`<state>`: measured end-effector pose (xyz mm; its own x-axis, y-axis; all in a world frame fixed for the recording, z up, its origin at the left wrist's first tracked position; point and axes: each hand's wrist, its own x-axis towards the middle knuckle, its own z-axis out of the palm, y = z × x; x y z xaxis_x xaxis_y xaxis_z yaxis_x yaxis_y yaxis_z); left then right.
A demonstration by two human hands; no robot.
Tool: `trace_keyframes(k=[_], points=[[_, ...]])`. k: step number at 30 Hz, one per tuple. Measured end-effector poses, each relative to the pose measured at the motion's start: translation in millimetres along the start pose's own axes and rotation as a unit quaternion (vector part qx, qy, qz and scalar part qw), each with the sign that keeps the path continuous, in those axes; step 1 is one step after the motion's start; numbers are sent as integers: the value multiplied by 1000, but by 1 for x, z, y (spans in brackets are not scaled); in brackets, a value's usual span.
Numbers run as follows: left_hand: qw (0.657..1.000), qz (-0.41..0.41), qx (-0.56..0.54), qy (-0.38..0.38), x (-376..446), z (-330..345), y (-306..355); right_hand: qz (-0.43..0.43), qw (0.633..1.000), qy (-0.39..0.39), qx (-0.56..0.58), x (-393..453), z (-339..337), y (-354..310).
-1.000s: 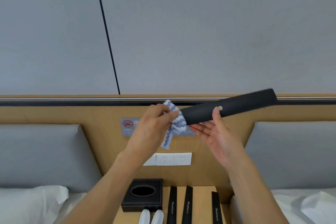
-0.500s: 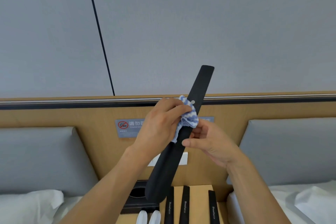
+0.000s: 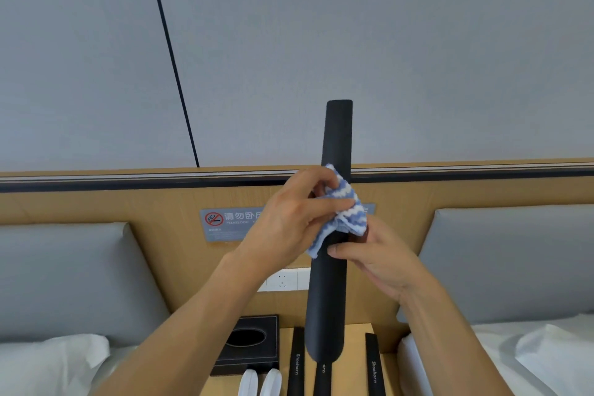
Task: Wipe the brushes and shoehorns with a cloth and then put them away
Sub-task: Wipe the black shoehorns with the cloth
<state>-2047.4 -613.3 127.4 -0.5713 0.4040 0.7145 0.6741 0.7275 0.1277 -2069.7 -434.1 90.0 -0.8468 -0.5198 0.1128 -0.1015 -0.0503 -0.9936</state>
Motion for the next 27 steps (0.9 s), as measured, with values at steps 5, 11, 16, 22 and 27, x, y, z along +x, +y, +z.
trace_keyframes(k=[5, 11, 16, 22, 27], points=[[999, -40, -3, 37, 27, -11, -8, -9, 998, -17, -64, 1, 2, -7], [993, -55, 22, 103, 72, -32, -21, -22, 995, -30, -98, 3, 2, -15], [986, -89, 7, 140, 93, -37, -30, -28, 995, -33, -91, 5, 3, -15], [980, -147, -24, 130, 79, -16, -23, -10, 997, -27, -72, 3, -4, -10], [987, -148, -53, 31, 35, 27, -4, 31, 999, 0, -35, -7, -16, 14]])
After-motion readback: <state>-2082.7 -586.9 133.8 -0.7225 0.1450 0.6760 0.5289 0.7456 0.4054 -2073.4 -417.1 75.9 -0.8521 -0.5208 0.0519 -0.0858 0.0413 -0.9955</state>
